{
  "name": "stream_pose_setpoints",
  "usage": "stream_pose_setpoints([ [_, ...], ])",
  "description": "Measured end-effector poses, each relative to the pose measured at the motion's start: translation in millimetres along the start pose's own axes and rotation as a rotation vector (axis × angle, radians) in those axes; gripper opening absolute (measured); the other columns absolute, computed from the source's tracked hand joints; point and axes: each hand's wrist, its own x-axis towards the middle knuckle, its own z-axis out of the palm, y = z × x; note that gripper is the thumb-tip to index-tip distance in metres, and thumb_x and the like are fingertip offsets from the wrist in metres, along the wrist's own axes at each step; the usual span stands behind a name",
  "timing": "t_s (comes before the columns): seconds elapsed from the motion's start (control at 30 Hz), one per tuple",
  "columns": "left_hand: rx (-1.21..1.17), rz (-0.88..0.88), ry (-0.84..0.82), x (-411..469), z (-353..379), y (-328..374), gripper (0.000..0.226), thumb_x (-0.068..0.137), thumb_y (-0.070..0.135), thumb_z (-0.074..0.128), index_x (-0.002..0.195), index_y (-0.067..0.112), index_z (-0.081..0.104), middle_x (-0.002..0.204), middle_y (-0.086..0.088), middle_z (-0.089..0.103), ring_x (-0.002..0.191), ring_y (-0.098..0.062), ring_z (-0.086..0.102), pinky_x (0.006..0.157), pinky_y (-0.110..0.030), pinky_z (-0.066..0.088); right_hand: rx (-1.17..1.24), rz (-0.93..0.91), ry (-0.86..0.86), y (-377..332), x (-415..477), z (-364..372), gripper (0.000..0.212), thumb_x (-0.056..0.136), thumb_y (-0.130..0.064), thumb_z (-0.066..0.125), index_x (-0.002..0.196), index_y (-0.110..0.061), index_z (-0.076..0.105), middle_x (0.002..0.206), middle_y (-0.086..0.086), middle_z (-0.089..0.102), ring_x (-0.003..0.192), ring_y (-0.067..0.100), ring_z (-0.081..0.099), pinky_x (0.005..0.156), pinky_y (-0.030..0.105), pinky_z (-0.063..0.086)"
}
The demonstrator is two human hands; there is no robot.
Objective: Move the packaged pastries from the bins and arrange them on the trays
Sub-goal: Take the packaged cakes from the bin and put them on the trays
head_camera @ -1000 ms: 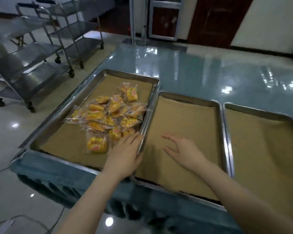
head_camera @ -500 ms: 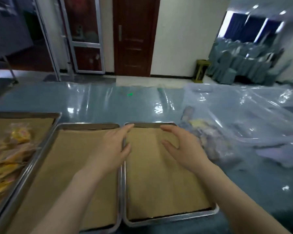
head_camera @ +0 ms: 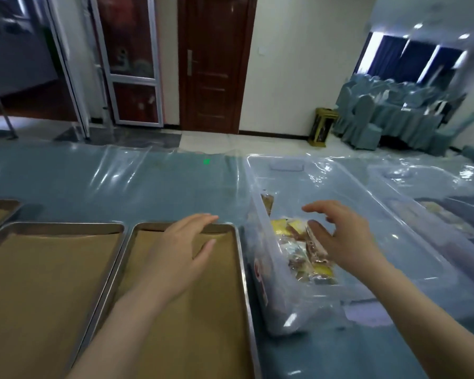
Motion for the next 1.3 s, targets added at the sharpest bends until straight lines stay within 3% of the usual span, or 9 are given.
stream_pose_setpoints([
  [0.17, -0.043, 0.022, -0.047, 31, 33, 20, 0.038, 0.091, 0.024, 0.057, 0.128, 0.031, 0.054, 0.126, 0.018, 0.055, 0.115, -0.001, 0.049, 0.093, -0.011, 0.03, 0.017, 0.081, -0.014, 56, 12, -8, 0.026, 0.088, -0.009, 0.063, 0.104, -0.03, 0.064, 0.093, -0.015, 0.063, 0.085, 0.002, 0.058, 0.076, 0.016, 0.04],
  [0.3, -0.129, -0.075, -0.077, 58, 60, 42, 0.046, 0.09, 0.022, 0.052, 0.13, 0.043, 0.044, 0.105, 0.027, 0.063, 0.051, 0.0, 0.053, 0.058, -0.019, 0.042, -0.103, 0.106, -0.28, 95, 36, -2, 0.021, 0.088, -0.023, 0.062, 0.106, -0.033, 0.059, 0.082, -0.021, 0.06, 0.069, -0.008, 0.052, 0.066, 0.02, 0.039],
  [0.33, -0.13, -0.091, -0.083, 68, 68, 49, 0.048, 0.09, 0.024, 0.052, 0.132, 0.044, 0.04, 0.107, 0.026, 0.063, 0.052, 0.001, 0.053, 0.058, -0.022, 0.043, -0.158, 0.102, -0.369, 106, 45, 2, 0.021, 0.089, -0.027, 0.061, 0.108, -0.034, 0.059, 0.081, -0.021, 0.06, 0.066, -0.007, 0.05, 0.063, 0.02, 0.037],
  [0.4, -0.109, -0.101, -0.121, 85, 90, 59, 0.055, 0.091, 0.029, 0.051, 0.14, 0.042, 0.03, 0.129, 0.02, 0.054, 0.092, 0.001, 0.059, 0.081, -0.027, 0.046, -0.228, 0.066, -0.523, 123, 68, 12, 0.021, 0.09, -0.032, 0.059, 0.111, -0.032, 0.06, 0.086, -0.016, 0.063, 0.071, 0.0, 0.052, 0.065, 0.021, 0.037],
  [0.5, 0.002, -0.175, -0.235, 98, 128, 75, 0.069, 0.091, 0.036, 0.05, 0.149, 0.031, 0.011, 0.155, 0.01, 0.017, 0.142, -0.013, 0.014, 0.111, -0.03, 0.017, -0.255, 0.003, -0.69, 141, 102, 40, 0.023, 0.09, -0.033, 0.056, 0.111, -0.027, 0.062, 0.101, -0.004, 0.068, 0.09, 0.017, 0.06, 0.075, 0.028, 0.045],
  [0.6, 0.312, -0.206, -0.258, 97, 153, 79, 0.078, 0.092, 0.045, 0.045, 0.149, 0.024, -0.002, 0.158, 0.003, -0.003, 0.143, -0.016, -0.015, 0.112, -0.034, -0.005, -0.308, -0.094, -0.824, 154, 123, 80, 0.042, 0.088, -0.04, 0.06, 0.126, -0.021, 0.057, 0.125, 0.001, 0.061, 0.112, 0.023, 0.056, 0.088, 0.029, 0.043],
  [0.83, 0.594, -0.177, -0.263, 92, 155, 80, 0.075, 0.094, 0.047, 0.034, 0.149, 0.019, -0.008, 0.158, -0.002, -0.01, 0.143, -0.017, -0.016, 0.111, -0.031, -0.011, -0.189, -0.202, -1.042, 153, 123, 146, 0.092, 0.075, -0.045, 0.076, 0.147, -0.017, 0.027, 0.146, 0.007, 0.042, 0.128, 0.028, 0.044, 0.101, 0.033, 0.036],
  [1.1, 0.596, -0.196, -0.332, 95, 152, 82, 0.073, 0.093, 0.047, 0.031, 0.15, 0.019, -0.006, 0.158, -0.004, -0.011, 0.142, -0.018, -0.017, 0.111, -0.031, -0.011, 0.018, -0.164, -0.925, 159, 143, 116, 0.025, 0.078, -0.02, 0.076, 0.094, -0.019, 0.058, 0.086, -0.006, 0.056, 0.083, 0.02, 0.054, 0.066, 0.029, 0.04],
  [1.3, 0.559, -0.183, -0.325, 96, 153, 80, 0.074, 0.091, 0.044, 0.042, 0.15, 0.019, 0.004, 0.159, -0.004, -0.005, 0.143, -0.018, -0.013, 0.113, -0.032, -0.005, 0.239, 0.04, -0.988, 185, 154, 77, 0.024, 0.083, -0.001, 0.066, 0.086, -0.023, 0.056, 0.076, -0.002, 0.056, 0.068, 0.014, 0.053, 0.061, 0.025, 0.045],
])
